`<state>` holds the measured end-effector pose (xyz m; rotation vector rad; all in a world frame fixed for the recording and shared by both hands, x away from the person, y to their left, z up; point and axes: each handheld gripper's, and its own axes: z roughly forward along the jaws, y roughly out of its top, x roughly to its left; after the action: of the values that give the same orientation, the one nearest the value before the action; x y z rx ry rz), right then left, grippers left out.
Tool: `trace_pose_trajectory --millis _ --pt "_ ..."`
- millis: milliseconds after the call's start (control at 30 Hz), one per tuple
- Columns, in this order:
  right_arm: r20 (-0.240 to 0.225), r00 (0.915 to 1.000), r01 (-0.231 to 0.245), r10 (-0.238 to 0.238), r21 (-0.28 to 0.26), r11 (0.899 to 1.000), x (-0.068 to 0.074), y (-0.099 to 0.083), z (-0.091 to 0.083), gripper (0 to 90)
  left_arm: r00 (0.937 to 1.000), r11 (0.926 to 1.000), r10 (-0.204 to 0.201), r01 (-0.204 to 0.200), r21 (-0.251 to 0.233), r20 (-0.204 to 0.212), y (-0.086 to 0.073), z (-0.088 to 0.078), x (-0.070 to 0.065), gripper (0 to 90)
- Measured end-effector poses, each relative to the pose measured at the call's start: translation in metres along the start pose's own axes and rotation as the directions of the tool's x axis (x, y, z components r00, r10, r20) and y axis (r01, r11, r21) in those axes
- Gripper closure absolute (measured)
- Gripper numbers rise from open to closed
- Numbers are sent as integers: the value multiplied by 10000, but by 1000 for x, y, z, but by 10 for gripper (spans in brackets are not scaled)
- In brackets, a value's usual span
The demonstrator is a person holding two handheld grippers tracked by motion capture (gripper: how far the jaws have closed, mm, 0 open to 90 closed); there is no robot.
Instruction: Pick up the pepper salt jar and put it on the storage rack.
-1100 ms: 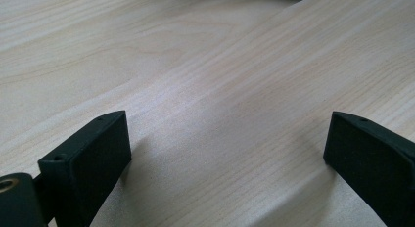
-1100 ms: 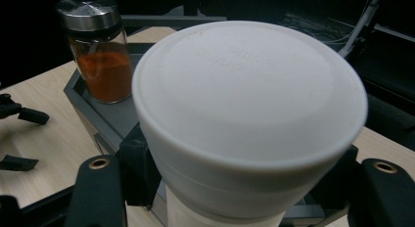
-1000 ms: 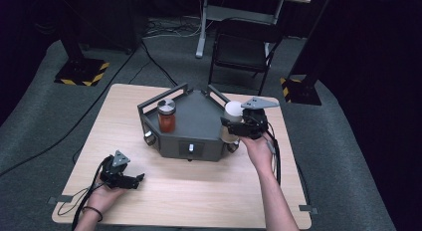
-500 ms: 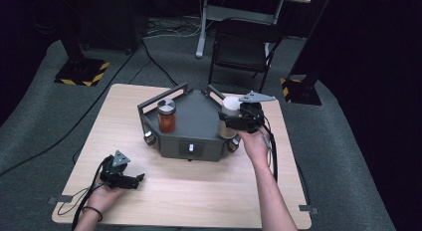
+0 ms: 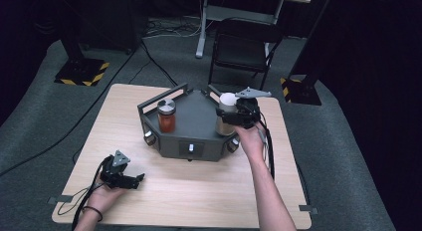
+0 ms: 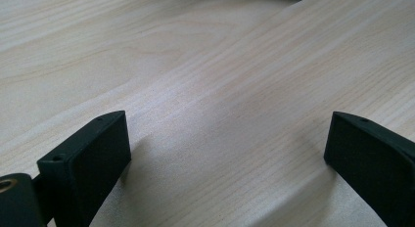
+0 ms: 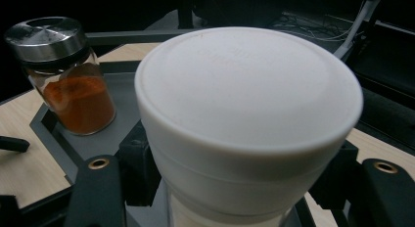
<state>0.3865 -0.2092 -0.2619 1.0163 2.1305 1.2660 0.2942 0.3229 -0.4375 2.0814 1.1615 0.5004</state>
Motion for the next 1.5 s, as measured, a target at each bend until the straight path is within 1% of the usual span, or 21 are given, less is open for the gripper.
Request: trace_pose_trajectory --millis 100,267,433,500,667,833,967,1033,1167,1267,1333,1500 --pt "49 10000 -55 55 23 10000 -1 0 3 339 10000 10000 3 -3 1 2 0 0 0 28" --pt "154 9998 -85 80 312 9995 -3 0 8 339 10000 10000 4 -4 -1 3 0 0 0 28" --pt "100 9999 -143 140 371 9992 -4 -4 11 339 10000 10000 9 -9 3 5 0 0 0 28" --pt "77 9999 -151 149 288 9995 -4 -6 11 339 10000 10000 6 -6 2 5 0 0 0 27" --pt "20 10000 -16 15 339 9994 -5 -5 12 337 10000 10000 7 -7 1 4 0 0 0 27" --pt "-75 10000 -25 29 455 9990 -7 -3 11 327 10000 10000 12 -12 3 4 0 0 0 27" --pt "-43 9998 -187 189 433 9989 -7 -4 8 265 10000 10000 7 -7 1 5 0 0 0 27" --pt "8 9997 -258 258 356 9990 -8 -7 6 220 10000 10000 8 -8 1 4 0 0 0 27" --pt "40 9993 -385 385 188 9991 -11 -12 -1 190 10000 10000 6 -6 -1 3 0 0 0 27" --pt "35 9991 -423 422 218 9989 -12 -14 -7 160 10000 10000 7 -7 1 4 0 0 0 27" --pt "31 9992 -407 406 94 9991 -14 -19 -12 156 10000 10000 8 -8 8 -1 0 0 0 27" --pt "168 9987 -472 471 59 9989 -17 -32 -22 142 10000 10000 9 -9 0 2 0 0 0 27"
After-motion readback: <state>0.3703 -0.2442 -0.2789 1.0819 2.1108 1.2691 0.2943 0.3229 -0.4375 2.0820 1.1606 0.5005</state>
